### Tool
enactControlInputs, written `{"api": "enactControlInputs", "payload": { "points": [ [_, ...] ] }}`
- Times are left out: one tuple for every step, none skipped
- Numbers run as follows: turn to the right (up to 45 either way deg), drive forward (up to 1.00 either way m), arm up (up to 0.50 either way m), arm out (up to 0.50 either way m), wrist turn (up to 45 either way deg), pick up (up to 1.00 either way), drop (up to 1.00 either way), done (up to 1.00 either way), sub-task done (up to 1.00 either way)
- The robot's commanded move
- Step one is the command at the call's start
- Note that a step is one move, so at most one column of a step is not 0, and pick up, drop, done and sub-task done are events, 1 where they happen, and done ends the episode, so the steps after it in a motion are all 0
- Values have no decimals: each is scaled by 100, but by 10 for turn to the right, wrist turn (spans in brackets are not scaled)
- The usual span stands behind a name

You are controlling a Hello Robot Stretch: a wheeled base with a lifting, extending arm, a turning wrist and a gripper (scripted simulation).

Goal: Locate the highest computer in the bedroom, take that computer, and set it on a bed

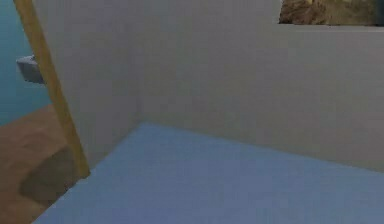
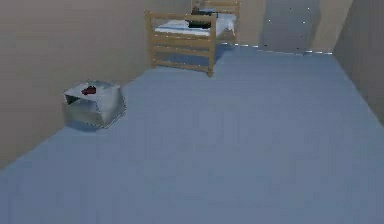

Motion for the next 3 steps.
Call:
{"api": "enactControlInputs", "payload": {
  "points": [
    [-300, 0, 0, 0, 0, 0, 0, 0, 0],
    [0, 85, 0, 0, 0, 0, 0, 0, 0],
    [-360, 0, 0, 0, 0, 0, 0, 0, 0]
  ]
}}
